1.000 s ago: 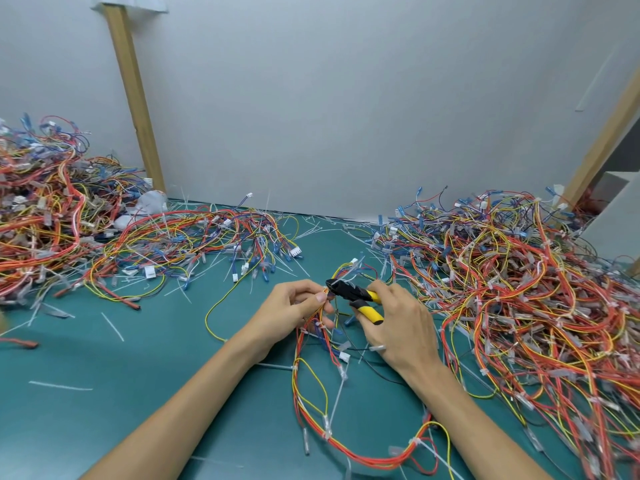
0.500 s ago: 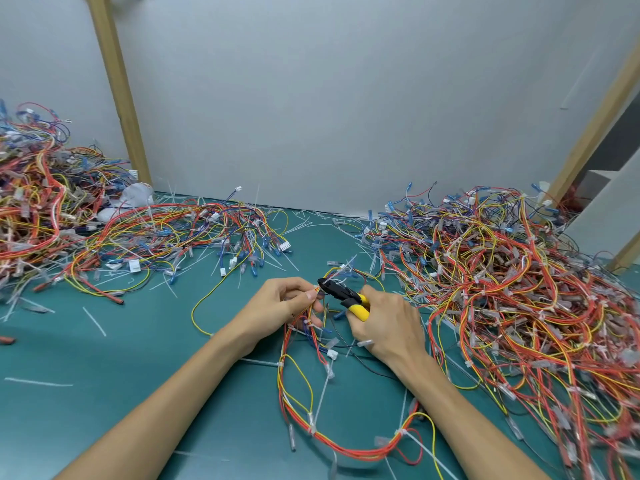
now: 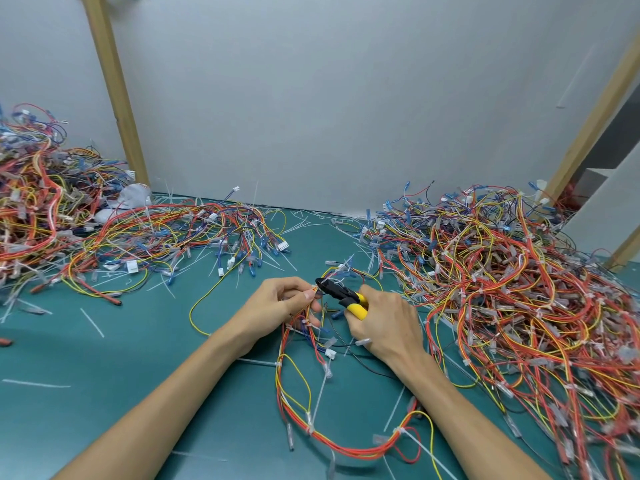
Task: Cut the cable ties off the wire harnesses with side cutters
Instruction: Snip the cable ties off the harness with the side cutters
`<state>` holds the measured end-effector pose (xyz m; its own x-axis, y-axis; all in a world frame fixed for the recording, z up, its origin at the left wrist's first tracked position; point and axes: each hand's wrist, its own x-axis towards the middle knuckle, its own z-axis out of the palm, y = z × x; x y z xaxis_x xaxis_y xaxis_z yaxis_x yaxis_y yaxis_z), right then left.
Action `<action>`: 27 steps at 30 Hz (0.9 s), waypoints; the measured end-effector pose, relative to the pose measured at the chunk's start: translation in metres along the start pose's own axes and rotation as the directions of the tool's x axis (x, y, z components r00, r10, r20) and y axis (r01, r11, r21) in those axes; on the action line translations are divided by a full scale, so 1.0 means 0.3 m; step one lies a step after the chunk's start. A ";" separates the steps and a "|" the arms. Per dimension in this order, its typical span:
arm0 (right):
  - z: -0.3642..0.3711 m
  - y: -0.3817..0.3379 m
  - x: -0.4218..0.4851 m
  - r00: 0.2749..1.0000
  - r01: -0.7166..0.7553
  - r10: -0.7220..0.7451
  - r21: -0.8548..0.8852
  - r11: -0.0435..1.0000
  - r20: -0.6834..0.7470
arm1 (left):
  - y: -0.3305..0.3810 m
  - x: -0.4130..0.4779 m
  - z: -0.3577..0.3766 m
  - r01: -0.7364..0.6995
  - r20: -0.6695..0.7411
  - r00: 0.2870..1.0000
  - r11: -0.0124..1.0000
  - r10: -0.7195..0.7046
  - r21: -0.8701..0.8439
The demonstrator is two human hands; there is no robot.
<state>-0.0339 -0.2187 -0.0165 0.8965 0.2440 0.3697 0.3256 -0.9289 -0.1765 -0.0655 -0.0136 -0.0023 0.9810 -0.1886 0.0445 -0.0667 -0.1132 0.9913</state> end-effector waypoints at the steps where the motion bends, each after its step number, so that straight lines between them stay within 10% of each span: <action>1: 0.001 0.001 0.001 1.000 0.000 0.000 0.001 1.000 -0.001 | 0.000 0.000 0.000 0.000 0.000 1.000 1.000 0.000 0.002; 27: 0.001 -0.003 0.004 0.999 -0.045 0.046 0.028 0.999 -0.012 | 0.003 -0.004 0.003 -0.001 0.008 1.000 1.000 0.002 -0.028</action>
<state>-0.0331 -0.2176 -0.0161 0.9069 0.1981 0.3719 0.2930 -0.9308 -0.2187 -0.0669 -0.0145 -0.0015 0.9794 -0.1969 0.0451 -0.0630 -0.0854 0.9944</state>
